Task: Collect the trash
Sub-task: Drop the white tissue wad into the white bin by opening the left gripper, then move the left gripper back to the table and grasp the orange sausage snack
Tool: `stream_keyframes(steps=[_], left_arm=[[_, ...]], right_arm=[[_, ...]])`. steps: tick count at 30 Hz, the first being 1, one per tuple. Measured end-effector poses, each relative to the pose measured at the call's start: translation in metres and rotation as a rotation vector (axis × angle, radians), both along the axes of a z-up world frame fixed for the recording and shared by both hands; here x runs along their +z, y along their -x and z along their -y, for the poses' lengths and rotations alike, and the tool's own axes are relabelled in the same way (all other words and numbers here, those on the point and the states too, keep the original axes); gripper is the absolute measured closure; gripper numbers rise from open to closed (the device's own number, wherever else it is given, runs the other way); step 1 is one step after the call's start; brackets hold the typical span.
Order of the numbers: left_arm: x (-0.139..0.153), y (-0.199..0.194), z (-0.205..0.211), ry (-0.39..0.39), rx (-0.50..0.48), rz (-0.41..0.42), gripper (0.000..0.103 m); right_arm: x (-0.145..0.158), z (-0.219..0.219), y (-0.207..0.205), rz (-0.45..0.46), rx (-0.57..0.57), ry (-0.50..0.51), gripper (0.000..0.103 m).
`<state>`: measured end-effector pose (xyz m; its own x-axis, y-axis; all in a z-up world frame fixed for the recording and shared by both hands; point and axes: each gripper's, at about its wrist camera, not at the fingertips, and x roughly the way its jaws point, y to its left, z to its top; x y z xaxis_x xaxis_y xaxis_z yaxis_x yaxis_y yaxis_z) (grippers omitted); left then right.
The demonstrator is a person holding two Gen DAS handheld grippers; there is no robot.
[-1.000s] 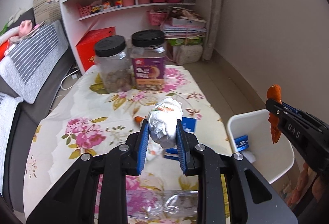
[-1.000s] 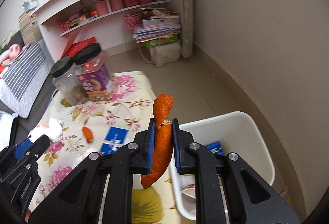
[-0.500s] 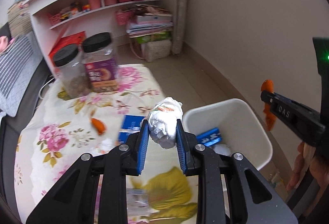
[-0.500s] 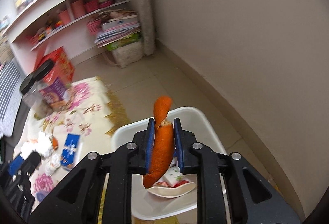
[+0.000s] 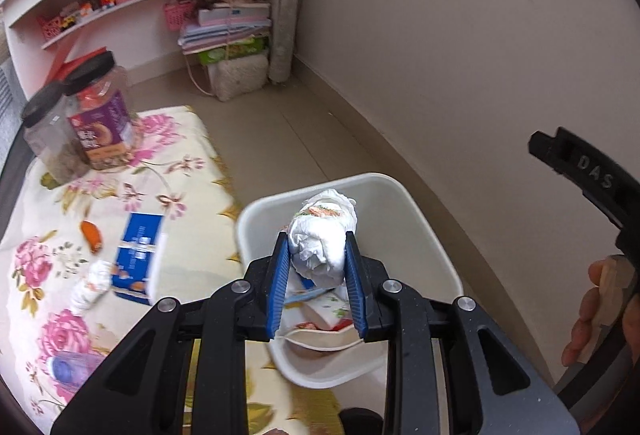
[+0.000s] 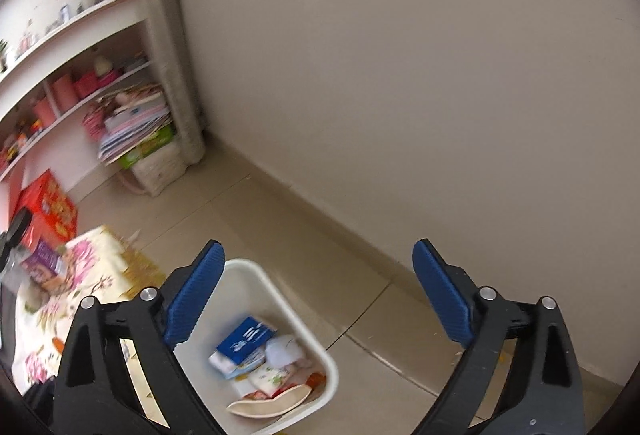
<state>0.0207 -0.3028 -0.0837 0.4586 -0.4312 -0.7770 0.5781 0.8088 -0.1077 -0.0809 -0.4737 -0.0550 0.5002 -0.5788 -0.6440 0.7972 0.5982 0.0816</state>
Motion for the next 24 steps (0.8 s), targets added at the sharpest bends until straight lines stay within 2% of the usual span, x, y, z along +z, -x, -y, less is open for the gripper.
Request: stream_keyframes(steps=[3, 5, 6, 16, 24], left_arm=[[-0.004, 0.001, 0.014, 0.004, -0.020, -0.032, 0.070], [-0.008, 0.002, 0.022, -0.005, -0.028, -0.047, 0.047], [-0.009, 0.003, 0.024, -0.007, -0.024, -0.046, 0.044], [-0.014, 0.009, 0.021, -0.060, -0.009, -0.026, 0.034], [-0.013, -0.012, -0.005, -0.111, 0.045, 0.009, 0.033]], right_arm=[[0.000, 0.007, 0.010, 0.002, -0.020, -0.004, 0.009], [0.000, 0.011, 0.013, 0.001, -0.027, -0.011, 0.008], [-0.001, 0.012, 0.016, 0.001, -0.030, -0.014, 0.008], [-0.004, 0.005, 0.007, -0.024, 0.012, -0.046, 0.007], [-0.007, -0.015, -0.018, -0.042, 0.079, -0.080, 0.007]])
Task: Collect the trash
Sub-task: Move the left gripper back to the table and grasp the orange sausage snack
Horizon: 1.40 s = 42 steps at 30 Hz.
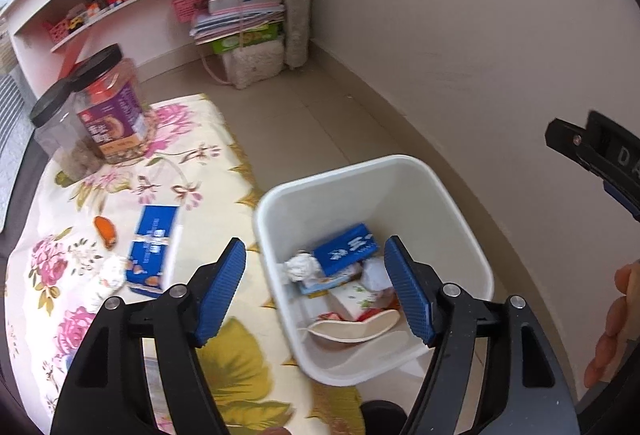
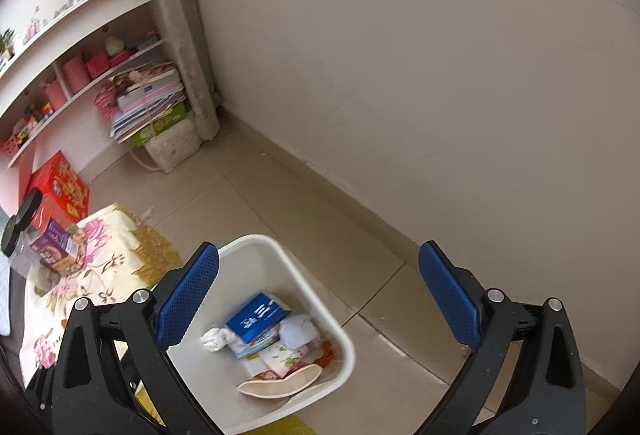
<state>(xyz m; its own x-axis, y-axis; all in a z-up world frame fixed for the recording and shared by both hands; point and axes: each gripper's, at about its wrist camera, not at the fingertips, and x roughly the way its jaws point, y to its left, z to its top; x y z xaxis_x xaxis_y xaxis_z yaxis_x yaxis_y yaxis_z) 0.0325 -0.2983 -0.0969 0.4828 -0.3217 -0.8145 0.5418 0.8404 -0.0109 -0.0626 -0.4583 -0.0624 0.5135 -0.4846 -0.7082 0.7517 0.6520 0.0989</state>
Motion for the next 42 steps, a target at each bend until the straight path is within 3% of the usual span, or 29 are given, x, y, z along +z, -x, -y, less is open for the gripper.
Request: stream_keyframes(steps=[8, 16, 21, 28, 34, 37, 39, 42], left_arm=[[-0.009, -0.042, -0.050, -0.038, 0.123, -0.012, 0.033], [-0.020, -0.100, -0.111, -0.058, 0.317, -0.023, 0.033], [-0.036, -0.139, -0.144, -0.067, 0.443, -0.076, 0.033], [-0.072, -0.181, -0.173, -0.054, 0.562, -0.213, 0.037], [-0.098, -0.198, -0.184, -0.044, 0.573, -0.310, 0.051], [-0.110, -0.202, -0.189, -0.037, 0.571, -0.358, 0.066], [-0.111, -0.201, -0.191, -0.048, 0.555, -0.330, 0.079], [-0.111, -0.201, -0.197, -0.041, 0.521, -0.319, 0.081]], right_arm=[[-0.004, -0.032, -0.037, -0.033, 0.086, 0.001, 0.007], [-0.013, -0.063, -0.070, -0.069, 0.160, -0.004, 0.007], [-0.019, -0.076, -0.085, -0.097, 0.197, 0.003, 0.007], [-0.027, -0.094, -0.105, -0.129, 0.247, 0.006, 0.007], [-0.033, -0.111, -0.120, -0.159, 0.294, 0.011, 0.007], [-0.037, -0.119, -0.127, -0.175, 0.312, 0.012, 0.007], [-0.041, -0.125, -0.133, -0.188, 0.327, 0.012, 0.007], [-0.045, -0.133, -0.139, -0.204, 0.346, 0.005, 0.007]])
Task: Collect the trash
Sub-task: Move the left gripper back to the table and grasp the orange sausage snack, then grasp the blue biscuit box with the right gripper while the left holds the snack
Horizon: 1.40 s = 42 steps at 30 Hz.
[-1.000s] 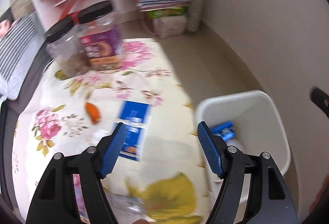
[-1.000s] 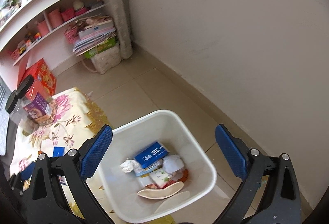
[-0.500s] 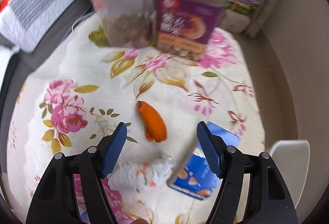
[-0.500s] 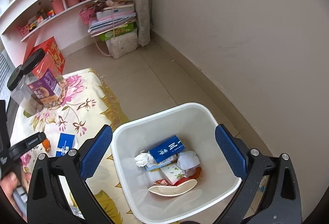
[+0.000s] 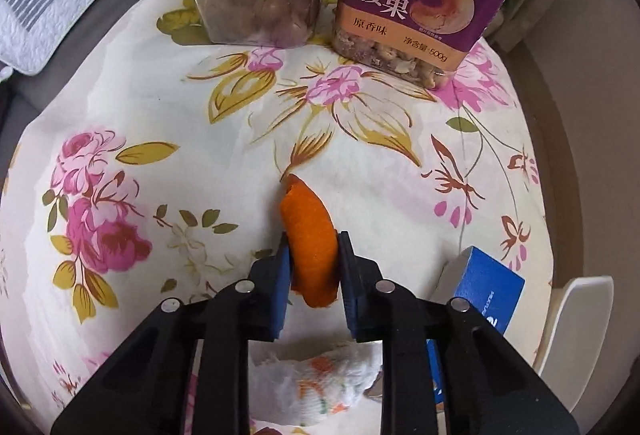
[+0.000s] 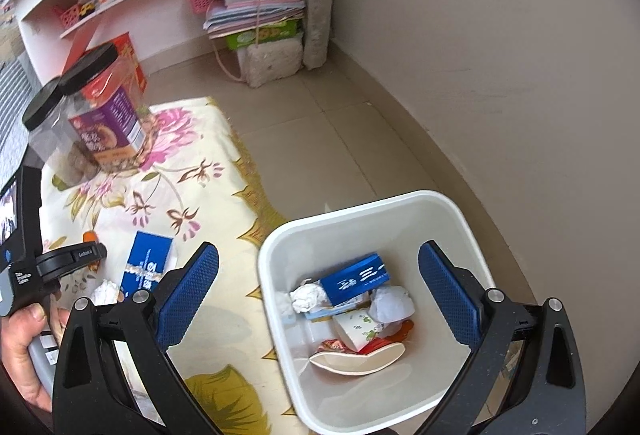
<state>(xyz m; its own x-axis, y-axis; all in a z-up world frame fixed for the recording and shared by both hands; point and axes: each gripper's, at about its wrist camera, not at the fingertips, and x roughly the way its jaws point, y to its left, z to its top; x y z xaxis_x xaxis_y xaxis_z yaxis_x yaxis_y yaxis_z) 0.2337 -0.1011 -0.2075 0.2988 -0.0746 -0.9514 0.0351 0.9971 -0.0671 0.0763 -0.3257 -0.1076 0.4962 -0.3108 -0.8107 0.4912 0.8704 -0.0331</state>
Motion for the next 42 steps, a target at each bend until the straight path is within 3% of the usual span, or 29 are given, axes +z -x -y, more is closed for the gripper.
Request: stream_keyframes(steps=[6, 18, 25, 29, 32, 34, 35, 39, 42], left_arm=[[0.019, 0.011, -0.027, -0.025, -0.037, 0.048, 0.081], [0.104, 0.060, -0.109, -0.065, -0.013, 0.253, 0.081], [0.129, 0.094, -0.160, -0.090, 0.039, 0.365, 0.081], [0.126, 0.099, -0.179, -0.072, 0.062, 0.361, 0.081], [0.119, 0.096, -0.185, -0.076, 0.065, 0.345, 0.081], [0.116, 0.095, -0.189, -0.075, 0.067, 0.337, 0.081], [0.114, 0.094, -0.191, -0.075, 0.071, 0.334, 0.081], [0.109, 0.092, -0.198, -0.079, 0.088, 0.327, 0.081], [0.110, 0.092, -0.200, -0.082, 0.095, 0.334, 0.081]], right_arm=[[-0.007, -0.023, -0.018, -0.017, 0.044, -0.071, 0.007], [-0.045, -0.089, -0.067, -0.096, 0.084, -0.217, 0.007], [-0.077, -0.110, -0.094, -0.166, 0.062, -0.192, 0.007], [-0.095, -0.114, -0.101, -0.209, 0.061, -0.174, 0.008], [-0.103, -0.119, -0.105, -0.225, 0.079, -0.205, 0.017], [-0.102, -0.126, -0.106, -0.214, 0.097, -0.167, 0.031], [-0.100, -0.130, -0.107, -0.211, 0.109, -0.151, 0.046], [-0.085, -0.141, -0.102, -0.161, 0.155, -0.205, 0.049], [-0.054, -0.156, -0.093, -0.063, 0.213, -0.206, 0.049]])
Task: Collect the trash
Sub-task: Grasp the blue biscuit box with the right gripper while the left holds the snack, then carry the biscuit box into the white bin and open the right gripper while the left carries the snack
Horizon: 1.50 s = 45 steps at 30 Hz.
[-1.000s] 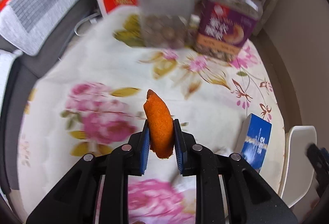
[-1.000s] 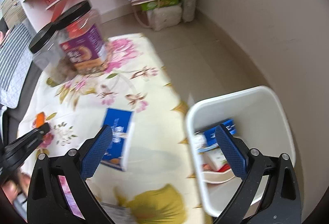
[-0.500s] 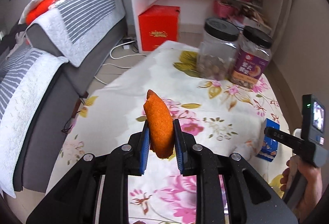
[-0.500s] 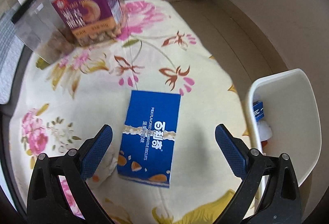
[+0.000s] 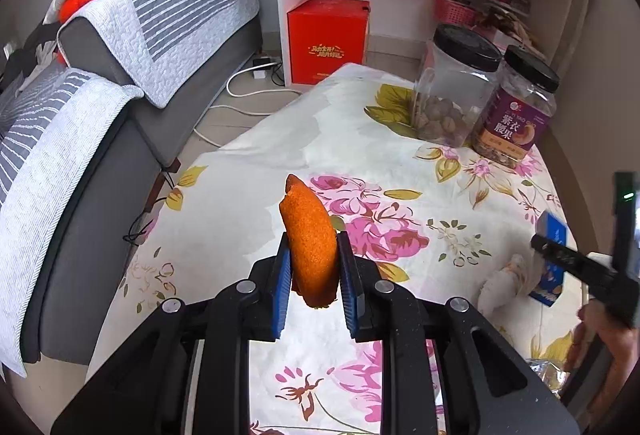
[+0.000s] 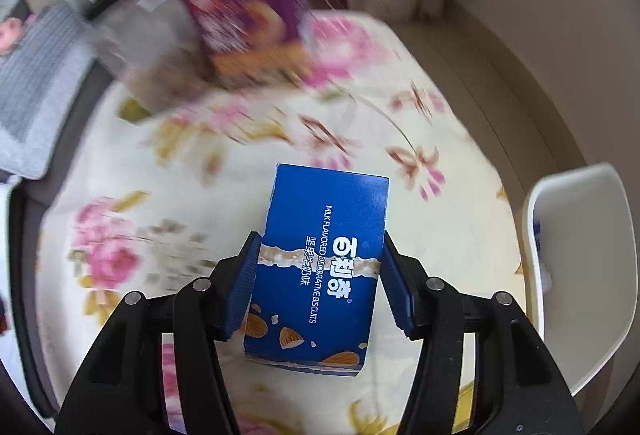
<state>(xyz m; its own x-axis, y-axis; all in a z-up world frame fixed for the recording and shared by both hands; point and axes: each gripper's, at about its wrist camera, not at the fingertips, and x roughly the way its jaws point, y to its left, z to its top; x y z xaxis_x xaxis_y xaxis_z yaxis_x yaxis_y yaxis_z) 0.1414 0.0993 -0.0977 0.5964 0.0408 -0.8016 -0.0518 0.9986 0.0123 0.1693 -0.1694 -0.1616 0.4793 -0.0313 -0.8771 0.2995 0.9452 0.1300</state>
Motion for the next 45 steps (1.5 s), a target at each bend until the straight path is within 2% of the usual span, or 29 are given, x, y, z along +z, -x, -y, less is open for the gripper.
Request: stream_keyframes(steps=[3, 9, 17, 28, 45], left_arm=[[0.004, 0.001, 0.001, 0.000, 0.008, 0.021, 0.081], [0.021, 0.010, 0.010, -0.005, 0.011, 0.087, 0.080], [0.041, 0.025, 0.033, -0.054, -0.020, 0.172, 0.080], [0.047, 0.040, 0.075, -0.089, -0.089, 0.211, 0.079], [0.046, 0.058, 0.165, -0.062, -0.241, 0.224, 0.079]], right_arm=[[0.028, -0.015, 0.010, 0.086, 0.055, -0.018, 0.049], [0.076, -0.045, 0.045, 0.265, 0.162, 0.042, 0.048], [0.098, -0.055, 0.070, 0.384, 0.224, 0.149, 0.048], [0.107, -0.025, 0.093, 0.405, 0.198, 0.179, 0.048], [0.112, 0.040, 0.124, 0.394, 0.087, 0.221, 0.048]])
